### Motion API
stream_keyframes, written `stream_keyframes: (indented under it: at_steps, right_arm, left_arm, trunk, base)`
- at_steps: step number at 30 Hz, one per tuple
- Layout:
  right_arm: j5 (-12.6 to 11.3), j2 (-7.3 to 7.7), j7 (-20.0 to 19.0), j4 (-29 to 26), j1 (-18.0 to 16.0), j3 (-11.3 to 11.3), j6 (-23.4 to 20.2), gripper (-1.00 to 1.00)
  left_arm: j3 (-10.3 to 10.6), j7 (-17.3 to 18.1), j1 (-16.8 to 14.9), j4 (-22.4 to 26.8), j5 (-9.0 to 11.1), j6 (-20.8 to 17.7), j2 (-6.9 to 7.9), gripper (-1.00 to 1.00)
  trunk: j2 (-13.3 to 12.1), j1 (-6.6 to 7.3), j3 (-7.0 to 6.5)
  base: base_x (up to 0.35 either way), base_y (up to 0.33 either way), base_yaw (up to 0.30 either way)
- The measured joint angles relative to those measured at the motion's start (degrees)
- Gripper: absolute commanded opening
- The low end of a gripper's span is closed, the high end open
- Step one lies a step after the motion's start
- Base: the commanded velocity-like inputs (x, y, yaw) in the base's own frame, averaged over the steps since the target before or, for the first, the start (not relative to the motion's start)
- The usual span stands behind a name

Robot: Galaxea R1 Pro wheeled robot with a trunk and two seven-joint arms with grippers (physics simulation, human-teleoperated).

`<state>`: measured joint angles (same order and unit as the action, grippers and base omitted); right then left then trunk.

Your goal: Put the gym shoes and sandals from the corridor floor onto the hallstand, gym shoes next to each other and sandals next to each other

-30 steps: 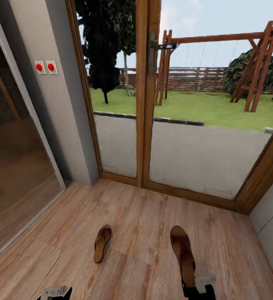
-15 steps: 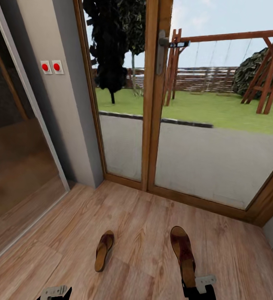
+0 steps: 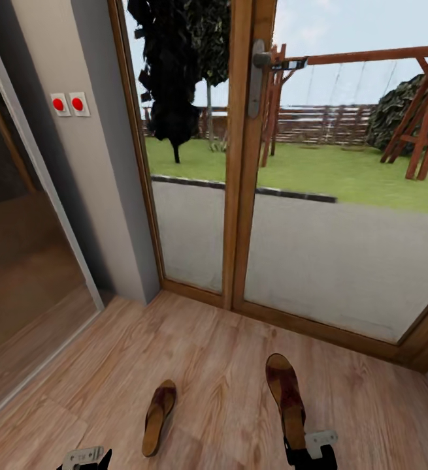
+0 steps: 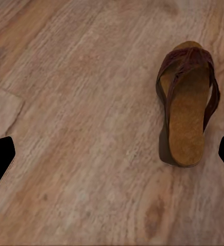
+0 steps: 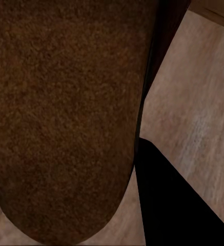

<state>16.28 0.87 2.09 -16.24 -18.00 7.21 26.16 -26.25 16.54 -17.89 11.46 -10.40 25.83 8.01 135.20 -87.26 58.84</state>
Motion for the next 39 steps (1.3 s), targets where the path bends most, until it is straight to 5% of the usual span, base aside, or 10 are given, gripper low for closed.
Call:
stream_keyframes:
  at_steps: [6, 7, 11, 12, 13, 15, 24, 34, 39]
  right_arm:
    - [0.26, -1.1, -2.72, -10.96, 0.0, -3.18, -1.1, -1.0]
    - [0.92, -1.45, -8.19, -15.84, 0.0, -5.54, -4.57, -1.0]
    - [0.23, -1.6, -18.38, -21.65, -0.06, -6.69, -11.31, -1.0]
    - [-0.3, -1.54, -25.89, -26.07, -0.08, -6.83, -14.37, -1.0]
    - [-0.18, -1.46, -27.05, -26.6, -0.08, -6.63, -14.83, -1.0]
    - [-0.26, -1.23, -29.7, -27.61, -0.08, -6.49, -15.7, -1.0]
    - [-0.16, -1.06, -30.6, -27.71, -0.07, -6.39, -16.11, -1.0]
    - [-0.16, -0.98, -30.57, -27.82, -0.06, -6.33, -16.14, -1.0]
    - [-0.18, -1.01, -30.58, -28.04, -0.07, -6.34, -16.19, -1.0]
  left_arm:
    - [0.28, -0.88, -0.08, 0.93, -0.12, 0.04, -0.16, 1.0]
    - [0.51, -1.14, -0.27, 1.22, -0.29, 0.01, -0.23, 1.0]
    - [0.69, -2.37, -1.69, 1.32, -0.5, -0.91, -0.81, 1.0]
    - [1.0, -6.43, -5.1, 0.93, -1.85, -1.99, -2.03, 1.0]
    - [1.09, -7.18, -8.93, 0.95, -2.46, -2.62, -2.25, 1.0]
    - [1.8, -9.26, -11.44, 0.92, -6.28, -6.42, -3.12, 1.0]
    - [2.28, -9.92, -13.83, 0.9, -8.98, -8.31, -3.13, 1.0]
    - [2.37, -9.28, -13.82, 0.81, -9.11, -8.32, -3.36, 1.0]
    - [2.2, -6.65, -14.26, 0.62, -9.09, -9.19, -3.38, 1.0]
  trunk:
    - [0.0, -0.02, 0.0]
    - [0.0, -0.03, -0.01]
    - [0.0, -0.03, 0.0]
    - [0.0, -0.03, 0.0]
    - [0.0, -0.03, -0.01]
    - [0.0, -0.03, -0.01]
    - [0.0, -0.04, 0.0]
    - [0.0, -0.03, -0.31]
    - [1.99, -1.13, 0.56]
  base:
    - [0.166, 0.0, 0.0]
    - [0.027, 0.0, 0.0]
    - [0.009, 0.0, 0.0]
    - [0.001, 0.0, 0.0]
    - [0.0, 0.0, 0.0]
    - [0.0, 0.0, 0.0]
    - [0.0, 0.0, -0.014]
    - [0.0, 0.0, -0.228]
    - [0.0, 0.0, -0.038]
